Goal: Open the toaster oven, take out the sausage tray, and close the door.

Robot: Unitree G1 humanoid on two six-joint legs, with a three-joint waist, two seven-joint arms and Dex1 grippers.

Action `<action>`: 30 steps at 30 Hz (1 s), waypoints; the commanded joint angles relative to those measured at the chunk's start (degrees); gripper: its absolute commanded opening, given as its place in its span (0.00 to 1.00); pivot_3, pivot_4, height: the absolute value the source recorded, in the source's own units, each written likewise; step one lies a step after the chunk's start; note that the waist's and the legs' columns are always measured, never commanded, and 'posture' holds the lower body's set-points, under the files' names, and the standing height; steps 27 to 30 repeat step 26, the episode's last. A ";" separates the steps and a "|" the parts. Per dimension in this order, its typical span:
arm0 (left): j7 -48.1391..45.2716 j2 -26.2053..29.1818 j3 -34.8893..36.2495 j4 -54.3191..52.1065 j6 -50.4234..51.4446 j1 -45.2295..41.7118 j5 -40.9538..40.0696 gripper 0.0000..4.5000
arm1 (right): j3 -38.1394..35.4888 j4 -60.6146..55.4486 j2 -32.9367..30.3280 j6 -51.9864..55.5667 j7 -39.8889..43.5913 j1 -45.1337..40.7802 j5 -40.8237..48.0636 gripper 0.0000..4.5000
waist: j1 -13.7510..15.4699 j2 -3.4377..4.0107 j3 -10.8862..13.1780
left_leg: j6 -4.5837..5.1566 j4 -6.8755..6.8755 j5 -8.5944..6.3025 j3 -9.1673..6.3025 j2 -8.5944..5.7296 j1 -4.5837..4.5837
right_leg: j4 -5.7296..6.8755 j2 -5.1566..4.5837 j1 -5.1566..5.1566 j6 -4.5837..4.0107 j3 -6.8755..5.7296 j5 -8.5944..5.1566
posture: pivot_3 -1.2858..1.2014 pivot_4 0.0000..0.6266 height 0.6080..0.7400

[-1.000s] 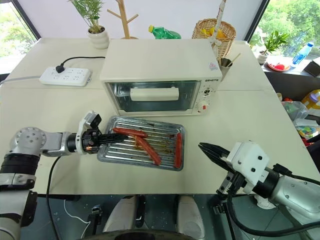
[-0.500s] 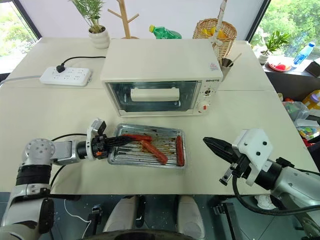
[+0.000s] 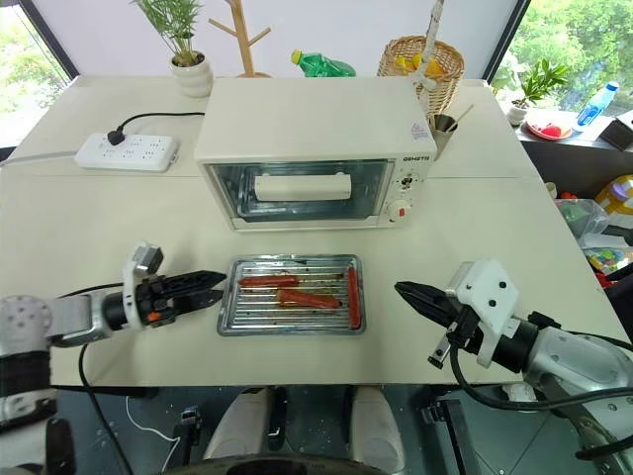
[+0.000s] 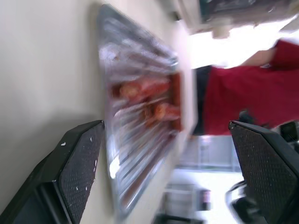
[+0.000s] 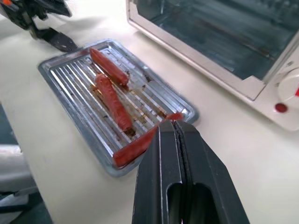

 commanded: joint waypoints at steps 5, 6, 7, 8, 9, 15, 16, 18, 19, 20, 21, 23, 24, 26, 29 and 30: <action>-20.04 15.51 -0.13 -8.61 -32.39 7.39 19.19 0.99 | -0.44 4.47 -1.80 -1.70 6.85 -3.24 -0.77 0.00 | 0.36 0.35 0.10 | -0.26 -0.12 -0.15 0.05 0.00 -0.04 | -0.21 -0.23 -0.31 -0.08 0.03 0.03 | 0.52 0.24 1.00; -21.63 16.89 0.26 -8.88 -34.53 6.95 20.22 0.99 | -0.58 4.82 -2.12 -1.25 7.63 -4.01 -0.19 0.00 | 0.38 0.37 0.12 | -0.28 -0.18 -0.16 0.07 -0.01 -0.09 | -0.34 -0.30 -0.32 -0.11 0.00 0.04 | 0.52 0.24 1.00; -22.97 18.07 0.34 -9.31 -36.09 6.69 21.00 0.99 | -0.68 5.10 -2.47 -0.72 8.47 -4.69 0.49 0.00 | 0.41 0.37 0.11 | -0.29 -0.31 -0.17 0.09 -0.02 -0.14 | -0.53 -0.38 -0.33 -0.17 -0.07 0.08 | 0.52 0.24 1.00; -24.34 19.04 0.25 -9.99 -37.68 6.71 21.74 0.99 | -0.86 5.27 -2.81 -0.11 9.32 -5.17 1.44 0.00 | 0.40 0.37 0.11 | -0.29 -0.63 -0.17 0.20 -0.05 -0.14 | -0.90 -0.49 -0.31 -0.28 -0.13 0.15 | 0.52 0.24 1.00; -25.92 19.97 0.20 -10.76 -39.00 7.01 22.26 0.99 | -1.05 5.36 -3.13 0.33 10.17 -5.53 2.24 0.00 | 0.40 0.39 0.10 | -0.29 -0.77 -0.17 0.34 -0.05 -0.15 | -1.04 -0.56 -0.32 -0.36 -0.14 0.21 | 0.52 0.24 1.00; -31.58 25.20 1.57 -16.02 -41.82 5.96 22.91 1.00 | -2.07 7.95 -6.67 4.58 14.59 -10.26 7.86 0.50 | 0.14 0.39 0.08 | 0.32 -0.69 -0.25 1.23 -0.05 -0.32 | -1.00 -0.81 -0.38 -0.33 -0.08 0.25 | 0.52 0.24 1.00; -32.12 25.66 1.79 -16.47 -42.09 6.25 23.05 1.00 | -2.23 8.28 -6.90 5.16 14.66 -11.09 8.43 0.61 | 0.14 0.40 0.08 | 0.40 -0.69 -0.29 1.32 -0.05 -0.32 | -1.01 -0.80 -0.40 -0.31 -0.07 0.24 | 0.52 0.24 1.00; -34.22 26.93 3.42 -18.24 -40.80 7.28 21.63 1.00 | -3.39 8.80 -8.08 7.35 15.93 -12.49 11.56 0.74 | 0.20 0.38 0.09 | 0.45 -0.68 -0.32 1.37 -0.06 -0.31 | -0.99 -0.65 -0.41 -0.17 -0.09 0.18 | 0.52 0.24 1.00; -34.86 27.28 4.08 -18.79 -40.25 7.43 21.08 1.00 | -4.13 8.98 -8.87 8.95 16.55 -12.96 13.51 0.74 | 0.25 0.37 0.09 | 0.45 -0.65 -0.32 1.36 -0.04 -0.31 | -0.97 -0.51 -0.41 -0.09 -0.10 0.15 | 0.52 0.24 1.00; -35.28 27.56 4.43 -19.04 -39.62 7.59 20.73 1.00 | -4.85 8.98 -9.53 9.93 17.36 -13.27 14.93 0.74 | 0.27 0.37 0.10 | 0.45 -0.62 -0.32 1.36 -0.03 -0.31 | -0.93 -0.47 -0.40 0.09 -0.10 0.15 | 0.52 0.24 1.00; -35.45 27.66 4.58 -19.10 -39.24 7.64 20.65 1.00 | -5.31 8.95 -9.93 10.59 17.82 -13.47 15.77 0.74 | 0.31 0.37 0.09 | 0.45 -0.61 -0.32 1.36 -0.02 -0.30 | -0.92 -0.46 -0.40 0.34 -0.09 0.18 | 0.52 0.24 1.00; -36.49 27.73 4.78 -19.55 -39.28 8.26 20.75 1.00 | -6.05 8.78 -10.60 11.66 18.13 -13.81 16.96 0.74 | 0.37 0.37 0.09 | 0.45 -0.51 -0.31 1.39 0.01 -0.29 | -0.88 -0.33 -0.35 0.49 -0.11 0.18 | 0.52 0.24 1.00; -36.87 27.63 4.62 -19.84 -39.71 8.63 21.20 1.00 | -6.18 8.71 -10.66 12.06 17.84 -14.08 17.16 0.74 | 0.34 0.37 0.10 | 0.45 -0.44 -0.31 1.42 0.02 -0.27 | -0.84 -0.26 -0.32 0.49 -0.10 0.18 | 0.52 0.24 1.00; -37.18 27.52 4.30 -20.08 -39.55 9.04 21.32 1.00 | -6.29 8.56 -10.61 12.40 17.52 -14.24 17.19 0.74 | 0.31 0.37 0.09 | 0.44 -0.31 -0.32 1.42 0.17 -0.25 | -0.77 -0.14 -0.29 0.49 -0.10 0.19 | 0.52 0.24 1.00; -37.18 27.52 4.30 -20.08 -39.55 9.04 21.32 1.00 | -6.29 8.56 -10.61 12.40 17.52 -14.24 17.19 0.74 | 0.31 0.37 0.09 | 0.44 -0.31 -0.32 1.42 0.17 -0.25 | -0.77 -0.14 -0.29 0.49 -0.10 0.19 | 0.52 0.24 1.00; -37.18 27.52 4.30 -20.08 -39.55 9.04 21.32 1.00 | -6.29 8.56 -10.61 12.40 17.52 -14.24 17.19 0.74 | 0.31 0.37 0.09 | 0.44 -0.31 -0.32 1.42 0.17 -0.25 | -0.77 -0.14 -0.29 0.49 -0.10 0.19 | 0.52 0.24 1.00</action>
